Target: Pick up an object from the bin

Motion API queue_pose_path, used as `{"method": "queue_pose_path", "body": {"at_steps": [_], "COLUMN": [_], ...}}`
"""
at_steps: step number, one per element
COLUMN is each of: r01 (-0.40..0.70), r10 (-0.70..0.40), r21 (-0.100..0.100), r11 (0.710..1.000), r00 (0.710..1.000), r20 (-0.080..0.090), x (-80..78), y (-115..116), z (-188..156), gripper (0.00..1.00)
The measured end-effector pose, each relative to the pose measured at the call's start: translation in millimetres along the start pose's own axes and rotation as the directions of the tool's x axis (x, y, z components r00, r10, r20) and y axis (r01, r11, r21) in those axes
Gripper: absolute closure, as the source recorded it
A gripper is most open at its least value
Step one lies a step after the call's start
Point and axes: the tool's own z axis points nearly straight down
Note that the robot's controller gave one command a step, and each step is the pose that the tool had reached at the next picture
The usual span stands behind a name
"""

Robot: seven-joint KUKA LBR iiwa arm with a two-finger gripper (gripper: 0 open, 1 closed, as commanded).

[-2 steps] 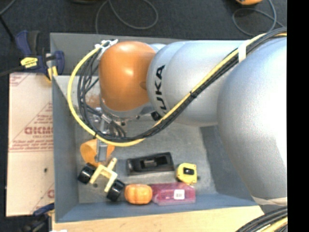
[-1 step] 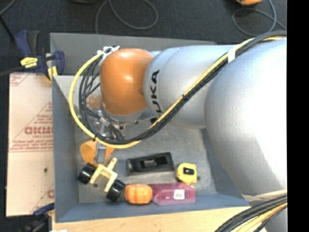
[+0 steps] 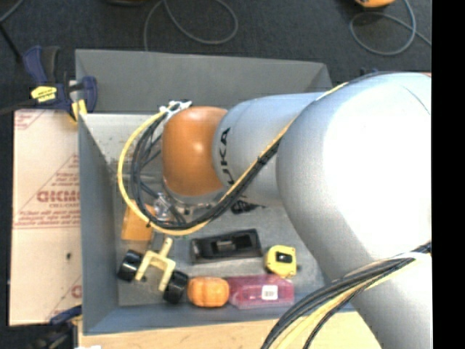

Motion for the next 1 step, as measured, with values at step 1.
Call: {"method": "queue_pose_path", "body": {"at_steps": [1], "r01": [-0.002], "r10": [0.002], "r21": [0.0], "r11": [1.0], "r00": [1.0], "r20": [0.0], "x": [-0.1], "y": [-0.1], "z": [0.0], "gripper": [1.0]}}
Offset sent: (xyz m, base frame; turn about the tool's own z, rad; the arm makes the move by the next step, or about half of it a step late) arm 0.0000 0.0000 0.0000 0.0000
